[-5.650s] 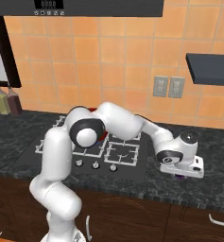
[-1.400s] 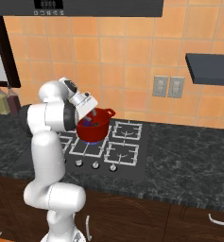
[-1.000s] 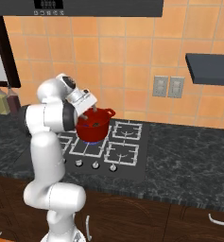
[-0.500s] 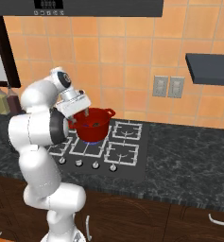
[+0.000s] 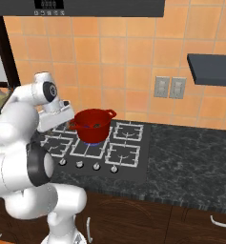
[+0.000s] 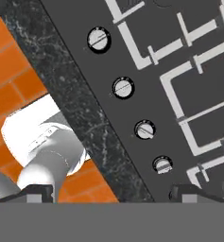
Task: Put the cucumber and eggplant in the pot. Retrieve the spatula and lightly stir the vegetables in the pot.
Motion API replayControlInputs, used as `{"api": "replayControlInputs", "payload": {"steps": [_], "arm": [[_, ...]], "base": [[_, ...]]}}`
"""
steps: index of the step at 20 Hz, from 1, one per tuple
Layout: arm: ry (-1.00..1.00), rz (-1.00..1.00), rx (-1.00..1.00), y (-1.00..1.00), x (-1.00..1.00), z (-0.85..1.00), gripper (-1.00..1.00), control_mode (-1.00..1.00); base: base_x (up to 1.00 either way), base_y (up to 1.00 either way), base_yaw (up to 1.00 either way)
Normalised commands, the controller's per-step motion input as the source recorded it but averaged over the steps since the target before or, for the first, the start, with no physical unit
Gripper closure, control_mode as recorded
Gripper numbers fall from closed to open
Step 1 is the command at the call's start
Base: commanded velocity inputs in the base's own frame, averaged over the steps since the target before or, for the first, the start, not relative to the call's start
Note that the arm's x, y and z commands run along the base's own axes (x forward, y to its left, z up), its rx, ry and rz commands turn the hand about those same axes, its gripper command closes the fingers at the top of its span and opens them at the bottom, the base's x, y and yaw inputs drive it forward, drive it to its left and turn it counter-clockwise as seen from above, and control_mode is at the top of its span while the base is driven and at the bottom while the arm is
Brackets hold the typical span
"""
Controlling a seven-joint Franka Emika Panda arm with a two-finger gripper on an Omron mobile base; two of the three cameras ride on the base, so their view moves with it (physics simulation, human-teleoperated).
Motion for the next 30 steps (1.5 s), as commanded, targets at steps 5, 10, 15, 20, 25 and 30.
{"api": "replayControlInputs", "payload": {"steps": [5, 10, 15, 20, 25, 30], "arm": [[-0.05, -0.19, 0.13, 1.00, -0.87, -0.22, -1.00, -1.00], [0.00, -0.31, 0.15, 1.00, -0.29, -0.53, -1.00, -1.00], [0.00, -0.38, 0.06, 1.00, 0.00, -0.15, -1.00, -1.00], [0.00, -0.39, 0.00, 1.00, 0.00, 0.00, -1.00, -1.00], [0.00, -0.33, 0.00, 1.00, 0.17, 0.00, -1.00, -1.00], [0.04, -0.32, -0.02, 1.00, 0.32, 0.00, -1.00, -1.00]], "base": [[0.00, 0.00, 0.00], [0.00, 0.00, 0.00], [0.00, 0.00, 0.00], [0.00, 0.00, 0.00], [0.00, 0.00, 0.00], [0.00, 0.00, 0.00]]}}
